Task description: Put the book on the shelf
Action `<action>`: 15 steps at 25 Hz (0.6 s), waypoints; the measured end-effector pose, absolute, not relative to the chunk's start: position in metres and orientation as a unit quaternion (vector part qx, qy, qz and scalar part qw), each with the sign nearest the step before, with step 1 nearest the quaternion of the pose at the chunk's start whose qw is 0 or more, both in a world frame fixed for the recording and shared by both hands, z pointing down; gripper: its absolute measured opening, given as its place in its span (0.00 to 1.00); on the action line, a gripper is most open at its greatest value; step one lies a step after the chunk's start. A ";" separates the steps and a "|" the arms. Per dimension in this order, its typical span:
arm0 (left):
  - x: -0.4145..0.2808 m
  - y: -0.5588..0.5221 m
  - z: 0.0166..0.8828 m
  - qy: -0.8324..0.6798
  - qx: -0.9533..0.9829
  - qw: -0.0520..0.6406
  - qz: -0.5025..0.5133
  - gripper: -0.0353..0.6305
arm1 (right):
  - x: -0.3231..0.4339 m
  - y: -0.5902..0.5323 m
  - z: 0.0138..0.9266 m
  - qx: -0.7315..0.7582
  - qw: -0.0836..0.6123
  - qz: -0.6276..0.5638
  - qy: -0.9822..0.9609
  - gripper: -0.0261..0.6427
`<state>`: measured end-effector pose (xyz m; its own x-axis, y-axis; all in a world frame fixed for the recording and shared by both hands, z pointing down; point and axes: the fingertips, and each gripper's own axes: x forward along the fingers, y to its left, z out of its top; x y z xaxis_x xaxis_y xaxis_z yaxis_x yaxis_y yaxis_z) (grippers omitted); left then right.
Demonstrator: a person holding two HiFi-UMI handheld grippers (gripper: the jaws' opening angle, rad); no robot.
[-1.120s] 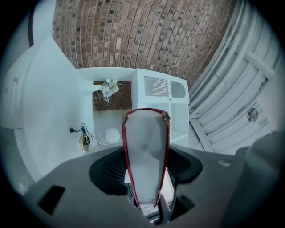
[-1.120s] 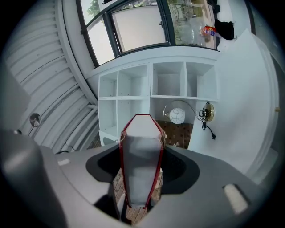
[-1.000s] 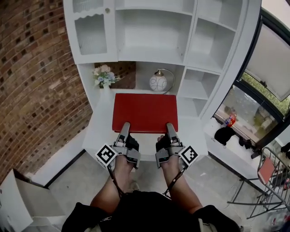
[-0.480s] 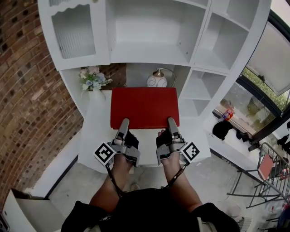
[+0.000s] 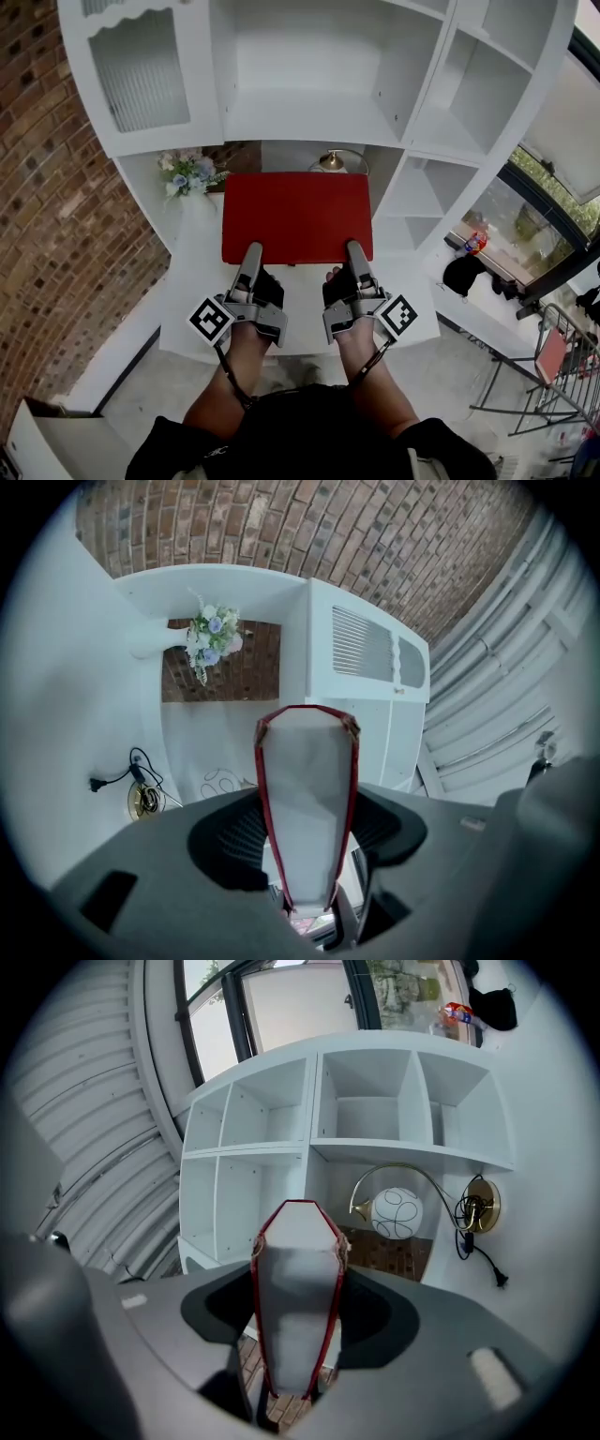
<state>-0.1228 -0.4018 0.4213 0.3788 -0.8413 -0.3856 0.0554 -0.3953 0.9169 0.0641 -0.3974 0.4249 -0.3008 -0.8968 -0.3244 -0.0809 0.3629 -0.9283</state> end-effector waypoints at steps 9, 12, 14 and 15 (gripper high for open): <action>-0.112 -0.423 0.392 -0.276 0.702 0.446 -0.482 0.42 | 0.073 -0.421 0.398 -0.334 0.482 -0.419 0.693 0.43; -0.109 -0.428 0.382 -0.272 0.709 0.436 -0.483 0.42 | 0.076 -0.426 0.390 -0.326 0.485 -0.415 0.697 0.43; -0.106 -0.430 0.373 -0.268 0.715 0.428 -0.484 0.42 | 0.078 -0.428 0.382 -0.320 0.490 -0.408 0.701 0.43; -0.105 -0.431 0.368 -0.267 0.718 0.423 -0.484 0.42 | 0.080 -0.429 0.379 -0.316 0.492 -0.405 0.703 0.43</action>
<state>-0.1055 -0.4309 0.3684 0.3890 -0.7932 -0.4685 0.0248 -0.4994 0.8660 0.0795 -0.4295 0.3788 -0.3155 -0.8427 -0.4362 -0.0451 0.4724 -0.8802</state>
